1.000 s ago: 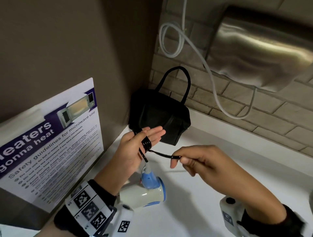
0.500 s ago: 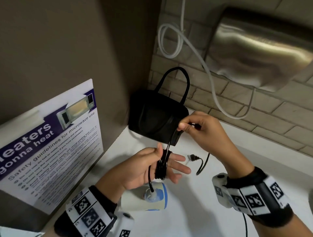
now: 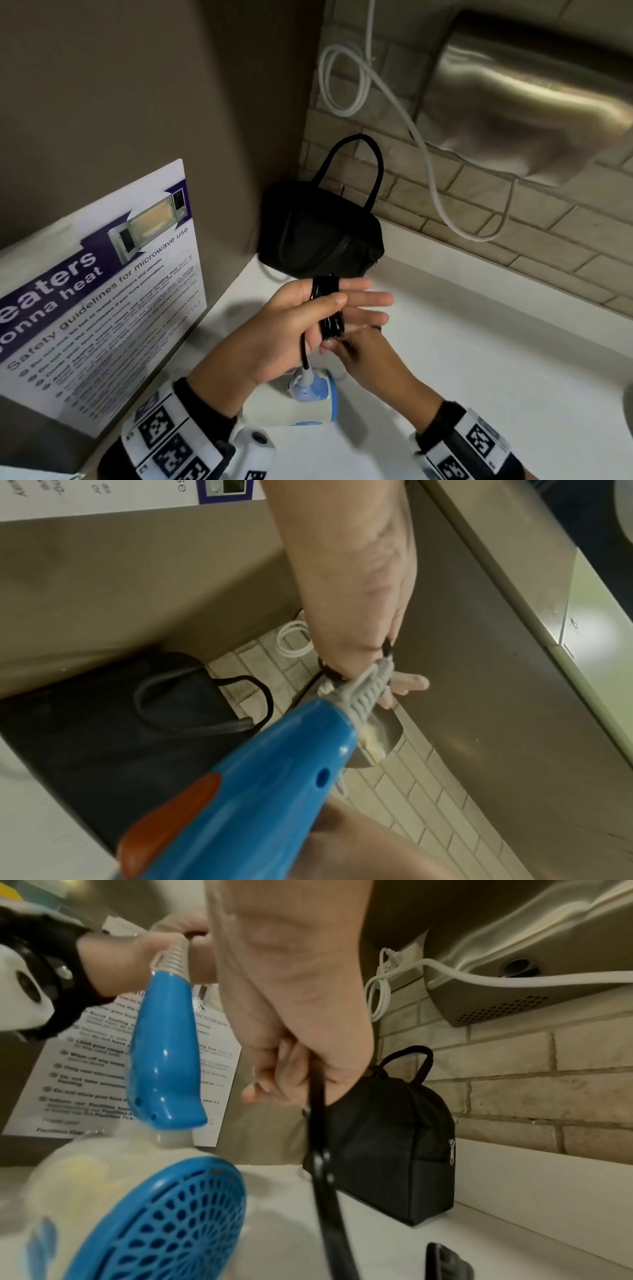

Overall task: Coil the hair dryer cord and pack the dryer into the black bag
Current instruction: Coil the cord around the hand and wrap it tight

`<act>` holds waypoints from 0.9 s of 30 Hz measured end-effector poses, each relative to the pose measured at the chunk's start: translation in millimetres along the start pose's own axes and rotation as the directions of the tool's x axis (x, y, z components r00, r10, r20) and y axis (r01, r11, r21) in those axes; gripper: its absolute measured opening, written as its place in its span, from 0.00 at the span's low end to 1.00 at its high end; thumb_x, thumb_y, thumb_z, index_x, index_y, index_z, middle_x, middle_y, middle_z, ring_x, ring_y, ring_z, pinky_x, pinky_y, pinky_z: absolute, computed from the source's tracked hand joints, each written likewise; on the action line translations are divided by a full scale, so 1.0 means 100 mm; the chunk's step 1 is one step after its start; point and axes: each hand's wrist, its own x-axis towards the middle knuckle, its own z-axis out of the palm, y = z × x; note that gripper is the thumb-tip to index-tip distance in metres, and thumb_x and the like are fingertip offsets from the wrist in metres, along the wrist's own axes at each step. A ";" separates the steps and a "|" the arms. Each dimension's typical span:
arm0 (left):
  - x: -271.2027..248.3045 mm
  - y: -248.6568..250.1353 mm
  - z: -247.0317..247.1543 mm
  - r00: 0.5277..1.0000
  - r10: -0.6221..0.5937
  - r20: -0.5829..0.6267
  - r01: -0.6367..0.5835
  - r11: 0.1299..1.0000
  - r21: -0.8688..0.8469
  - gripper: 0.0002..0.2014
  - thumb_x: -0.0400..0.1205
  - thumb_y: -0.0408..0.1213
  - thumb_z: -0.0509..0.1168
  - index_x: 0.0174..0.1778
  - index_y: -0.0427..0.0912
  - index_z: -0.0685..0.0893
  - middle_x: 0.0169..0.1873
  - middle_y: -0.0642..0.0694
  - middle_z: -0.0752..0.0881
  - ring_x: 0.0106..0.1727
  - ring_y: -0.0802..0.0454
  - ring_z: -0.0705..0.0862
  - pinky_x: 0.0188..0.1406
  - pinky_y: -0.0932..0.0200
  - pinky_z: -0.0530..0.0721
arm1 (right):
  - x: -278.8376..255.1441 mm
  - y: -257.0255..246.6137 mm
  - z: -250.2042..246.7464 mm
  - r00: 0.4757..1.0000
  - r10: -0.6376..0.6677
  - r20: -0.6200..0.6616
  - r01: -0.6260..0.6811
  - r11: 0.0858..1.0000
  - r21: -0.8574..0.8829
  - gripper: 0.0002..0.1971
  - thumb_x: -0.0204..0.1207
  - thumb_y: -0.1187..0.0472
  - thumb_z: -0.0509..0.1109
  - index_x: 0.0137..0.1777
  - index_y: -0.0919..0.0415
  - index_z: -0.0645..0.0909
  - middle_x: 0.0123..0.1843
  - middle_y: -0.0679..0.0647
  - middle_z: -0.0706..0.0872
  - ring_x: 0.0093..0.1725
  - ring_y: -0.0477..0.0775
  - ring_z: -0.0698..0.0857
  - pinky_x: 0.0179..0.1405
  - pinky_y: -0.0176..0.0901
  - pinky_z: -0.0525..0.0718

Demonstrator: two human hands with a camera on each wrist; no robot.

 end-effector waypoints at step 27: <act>0.03 -0.08 0.00 0.961 -0.018 -0.275 0.052 0.992 0.116 0.27 0.86 0.50 0.46 0.69 0.31 0.75 0.51 0.44 0.91 0.55 0.51 0.89 0.67 0.53 0.77 | -0.41 -0.86 -0.86 0.946 -0.215 -0.244 0.168 0.966 -0.198 0.11 0.79 0.45 0.57 0.45 0.43 0.81 0.44 0.38 0.85 0.39 0.43 0.84 0.33 0.39 0.80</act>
